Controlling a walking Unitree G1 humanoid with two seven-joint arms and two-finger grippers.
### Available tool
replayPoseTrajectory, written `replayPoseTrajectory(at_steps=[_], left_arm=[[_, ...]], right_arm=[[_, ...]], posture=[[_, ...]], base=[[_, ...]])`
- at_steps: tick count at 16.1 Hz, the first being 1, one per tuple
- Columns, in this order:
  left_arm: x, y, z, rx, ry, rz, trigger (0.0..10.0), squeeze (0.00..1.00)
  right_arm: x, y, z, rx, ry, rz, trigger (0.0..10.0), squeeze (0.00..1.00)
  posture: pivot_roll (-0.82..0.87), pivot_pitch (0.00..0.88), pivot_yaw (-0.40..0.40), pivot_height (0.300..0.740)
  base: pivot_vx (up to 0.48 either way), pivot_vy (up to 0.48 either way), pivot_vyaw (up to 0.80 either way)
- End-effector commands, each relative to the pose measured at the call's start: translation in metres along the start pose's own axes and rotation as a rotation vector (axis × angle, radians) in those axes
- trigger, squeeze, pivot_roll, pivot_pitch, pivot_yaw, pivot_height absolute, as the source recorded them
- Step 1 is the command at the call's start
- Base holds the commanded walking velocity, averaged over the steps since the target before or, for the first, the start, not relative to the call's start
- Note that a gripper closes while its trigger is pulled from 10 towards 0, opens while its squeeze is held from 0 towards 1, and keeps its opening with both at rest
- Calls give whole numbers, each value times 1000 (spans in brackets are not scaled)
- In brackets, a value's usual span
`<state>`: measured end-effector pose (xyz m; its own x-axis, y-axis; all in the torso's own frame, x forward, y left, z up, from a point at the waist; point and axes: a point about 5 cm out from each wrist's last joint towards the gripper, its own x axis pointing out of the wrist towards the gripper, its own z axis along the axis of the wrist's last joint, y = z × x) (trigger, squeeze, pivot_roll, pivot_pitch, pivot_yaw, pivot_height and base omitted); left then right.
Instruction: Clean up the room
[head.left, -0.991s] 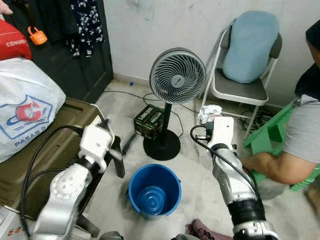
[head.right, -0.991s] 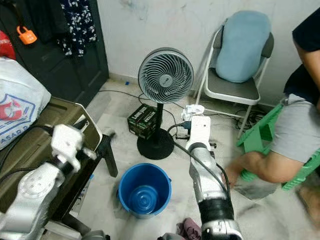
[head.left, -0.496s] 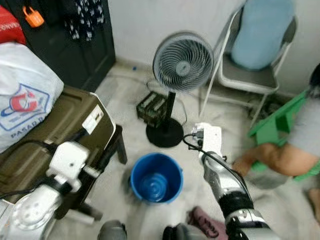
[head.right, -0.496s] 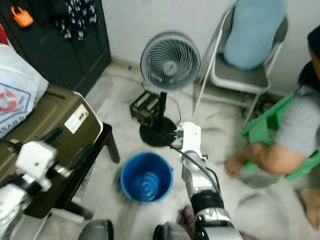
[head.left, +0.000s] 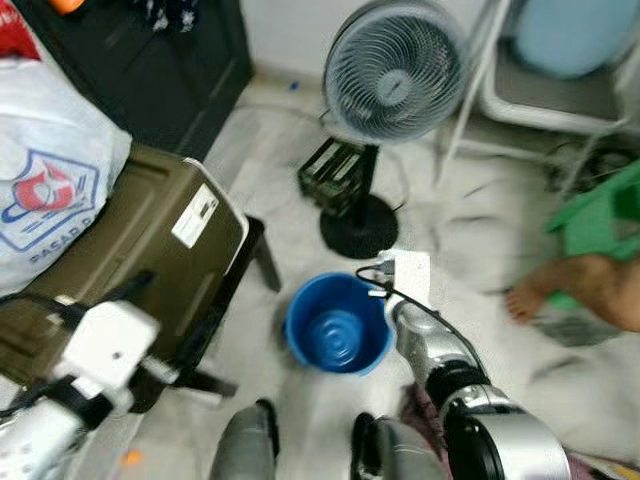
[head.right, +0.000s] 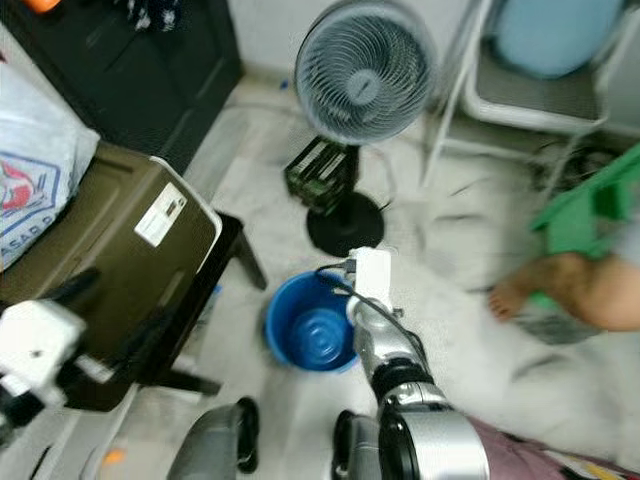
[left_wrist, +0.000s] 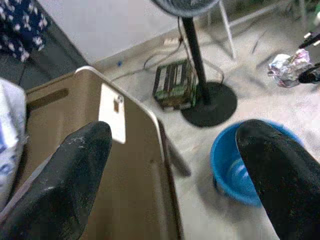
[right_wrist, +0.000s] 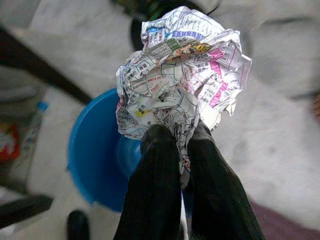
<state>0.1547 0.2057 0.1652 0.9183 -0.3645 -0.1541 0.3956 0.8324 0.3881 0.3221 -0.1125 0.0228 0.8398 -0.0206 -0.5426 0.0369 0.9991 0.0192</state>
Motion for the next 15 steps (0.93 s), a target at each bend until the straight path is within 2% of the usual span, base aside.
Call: replayPoseTrajectory(at_steps=[1, 2, 5, 8, 9, 10, 15], left_arm=[[-5, 3, 3, 11, 17, -5, 10000, 0], [-8, 5, 3, 22, 29, -11, 10000, 0], [-8, 11, 6, 32, 41, -8, 10000, 0], [-9, 8, 8, 25, 43, -8, 10000, 0], [-10, 6, 8, 23, 44, -13, 10000, 0], [-9, 4, 8, 20, 44, -22, 10000, 0], [-4, 2, 8, 17, 35, -33, 10000, 0]], right_arm=[[0, 9, -3, 12, 18, 30, 10000, 0], [-1, 21, -1, 4, 16, 63, 10000, 0], [-2, 40, 1, -4, 7, 105, 10000, 0], [-2, 40, 2, 2, 1, 108, 10000, 0], [-2, 39, 2, 12, 0, 107, 10000, 694], [-1, 36, 2, 15, -2, 105, 10000, 1000], [1, 27, 8, 10, -23, 86, 10000, 1000]], posture=[[401, 325, 71, 740], [411, 332, 81, 740], [418, 333, 83, 740], [414, 332, 76, 740], [413, 331, 74, 740], [410, 327, 73, 740], [398, 313, 67, 740]], base=[[0, 0, 0], [0, 0, 0], [0, 0, 0], [0, 0, 0], [0, 0, 0], [0, 0, 0], [0, 0, 0]])
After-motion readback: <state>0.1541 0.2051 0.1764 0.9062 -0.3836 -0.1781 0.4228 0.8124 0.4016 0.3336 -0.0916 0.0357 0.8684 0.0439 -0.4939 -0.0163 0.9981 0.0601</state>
